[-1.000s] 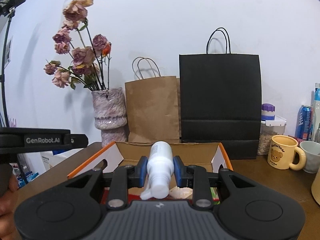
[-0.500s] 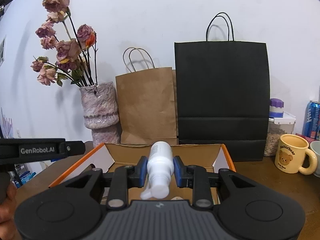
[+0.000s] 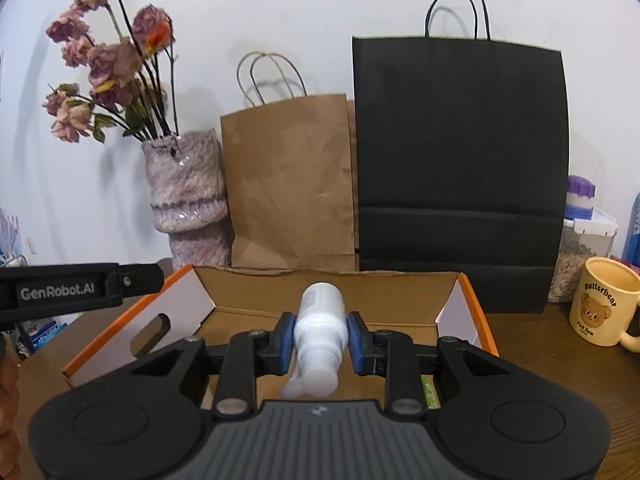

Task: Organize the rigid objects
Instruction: 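Lift and carry the blue cap and white spray bottle over the red box, then release the spray bottle into the box with right tool while left tool releases the blue cap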

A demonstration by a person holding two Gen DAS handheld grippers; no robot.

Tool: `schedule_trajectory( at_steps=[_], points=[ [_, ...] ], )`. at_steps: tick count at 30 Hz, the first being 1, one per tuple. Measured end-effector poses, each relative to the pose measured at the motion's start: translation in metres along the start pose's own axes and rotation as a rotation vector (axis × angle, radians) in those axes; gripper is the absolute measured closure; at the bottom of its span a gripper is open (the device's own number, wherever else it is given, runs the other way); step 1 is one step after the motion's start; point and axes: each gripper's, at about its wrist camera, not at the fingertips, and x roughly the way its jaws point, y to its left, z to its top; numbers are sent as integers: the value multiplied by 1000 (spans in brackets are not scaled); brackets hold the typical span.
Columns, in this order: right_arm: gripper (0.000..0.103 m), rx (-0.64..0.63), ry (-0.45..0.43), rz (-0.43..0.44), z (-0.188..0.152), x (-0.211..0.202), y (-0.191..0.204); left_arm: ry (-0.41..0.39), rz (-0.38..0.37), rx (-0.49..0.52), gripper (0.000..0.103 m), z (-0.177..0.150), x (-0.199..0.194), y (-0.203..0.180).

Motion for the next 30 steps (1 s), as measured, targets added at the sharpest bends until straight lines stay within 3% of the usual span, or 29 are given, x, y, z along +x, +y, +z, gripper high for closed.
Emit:
schedule_trajectory(
  at_steps=[18, 20, 21, 22, 23, 26, 28, 30],
  points=[
    [76, 2, 58, -20, -8, 21, -6, 99, 43, 32, 48, -9, 32, 3],
    [76, 1, 73, -16, -9, 23, -7, 102, 41, 32, 44, -10, 33, 3],
    [76, -1, 74, -22, -9, 23, -6, 102, 43, 34, 35, -10, 33, 3],
    [70, -7, 75, -31, -9, 24, -6, 97, 50, 36, 25, -10, 32, 3],
    [55, -9, 77, -38, -10, 24, -6, 88, 60, 40, 21, -10, 31, 2],
    [21, -15, 63, -62, -10, 22, -7, 82, 74, 37, 17, -9, 30, 3],
    [13, -22, 54, -77, -10, 20, -7, 82, 79, 35, 5, -9, 31, 4],
    [4, -21, 53, -87, -10, 20, -8, 76, 86, 36, 3, -9, 30, 4]
  ],
)
